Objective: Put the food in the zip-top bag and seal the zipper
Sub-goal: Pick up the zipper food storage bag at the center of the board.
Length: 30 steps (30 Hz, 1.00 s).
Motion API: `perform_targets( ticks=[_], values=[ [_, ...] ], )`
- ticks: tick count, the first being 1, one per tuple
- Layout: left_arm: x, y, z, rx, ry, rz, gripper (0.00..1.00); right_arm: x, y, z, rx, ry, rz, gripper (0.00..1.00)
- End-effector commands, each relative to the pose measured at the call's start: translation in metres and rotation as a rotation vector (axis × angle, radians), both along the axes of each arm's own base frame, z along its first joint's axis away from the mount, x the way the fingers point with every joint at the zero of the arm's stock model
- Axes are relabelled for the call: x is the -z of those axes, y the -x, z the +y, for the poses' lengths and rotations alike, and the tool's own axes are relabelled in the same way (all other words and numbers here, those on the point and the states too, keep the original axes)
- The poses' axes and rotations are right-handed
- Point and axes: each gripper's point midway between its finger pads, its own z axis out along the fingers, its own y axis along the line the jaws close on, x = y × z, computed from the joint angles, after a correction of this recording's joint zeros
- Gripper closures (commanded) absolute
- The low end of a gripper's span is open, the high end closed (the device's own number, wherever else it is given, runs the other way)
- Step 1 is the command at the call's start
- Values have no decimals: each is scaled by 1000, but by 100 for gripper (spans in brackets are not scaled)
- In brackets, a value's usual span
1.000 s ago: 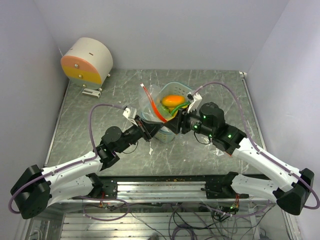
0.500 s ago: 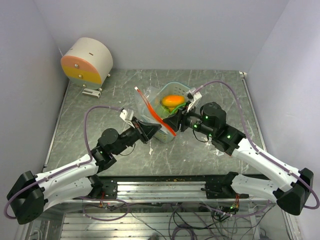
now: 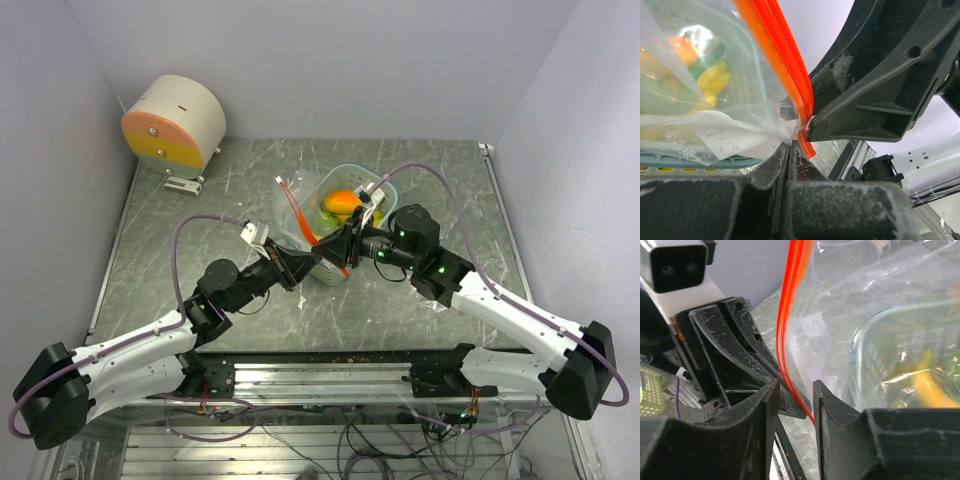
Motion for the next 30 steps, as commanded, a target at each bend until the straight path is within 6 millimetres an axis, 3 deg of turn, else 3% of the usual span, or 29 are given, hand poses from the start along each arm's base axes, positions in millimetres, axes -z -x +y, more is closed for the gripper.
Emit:
perform_targets(
  ticks=[1, 6, 11, 21, 26, 30],
  values=[
    [-2, 7, 0, 27, -3, -12, 93, 2, -9, -1, 47, -3, -3, 71],
    [1, 9, 2, 31, -14, -5, 93, 1, -20, -19, 164, -2, -31, 81],
    [7, 10, 6, 18, -25, 6, 93, -5, -19, -26, 187, -15, -48, 100],
    [6, 11, 16, -14, -15, 12, 92, 5, -14, -30, 171, 32, -48, 100],
    [-27, 7, 28, -78, 51, -30, 49, 19, -3, -25, 97, 74, -28, 100],
    [-60, -1, 43, -161, 115, -83, 37, 19, 4, -26, 72, 61, -30, 100]
  ],
)
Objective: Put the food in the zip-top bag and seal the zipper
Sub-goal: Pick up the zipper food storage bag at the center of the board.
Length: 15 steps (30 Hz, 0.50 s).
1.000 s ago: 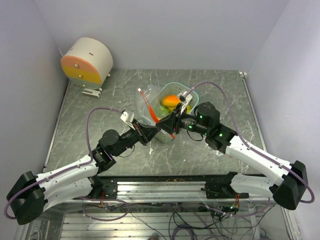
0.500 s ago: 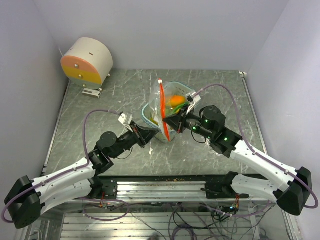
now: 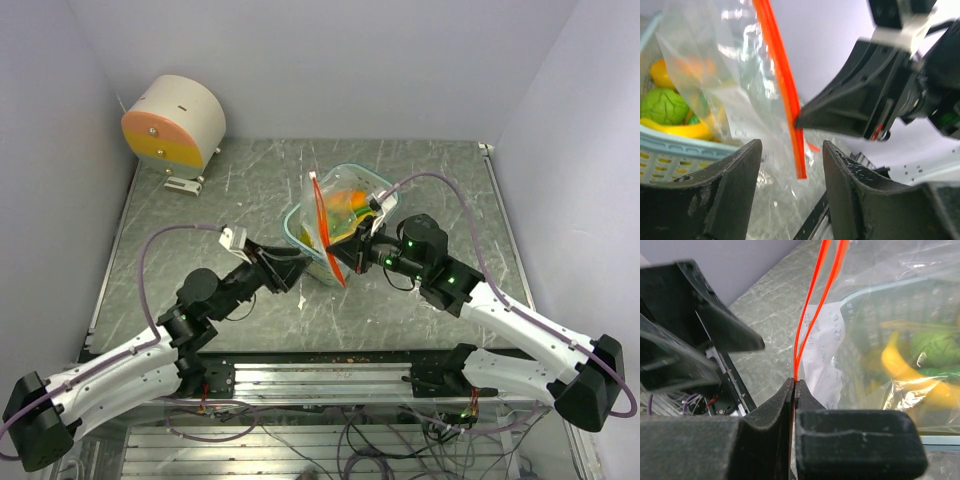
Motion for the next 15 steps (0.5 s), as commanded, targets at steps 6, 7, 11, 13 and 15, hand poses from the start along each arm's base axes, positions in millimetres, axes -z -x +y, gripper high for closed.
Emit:
perform_targets(
  ticks=[6, 7, 11, 13, 15],
  values=[
    [-68, -30, 5, -151, 56, -104, 31, 2, 15, 5, -87, 6, 2, 100],
    [-72, -32, 0, -143, 57, -111, 31, 2, 14, 5, -85, 8, 0, 100],
    [-75, -48, -12, -164, 0, -93, 31, 2, 13, 3, -74, 17, -8, 100],
    [-74, -56, -15, -184, -41, -80, 32, 3, 13, 3, -73, 20, -10, 100],
    [-68, -64, -18, -204, -78, -65, 33, 3, 12, 3, -70, 23, -13, 100]
  ],
)
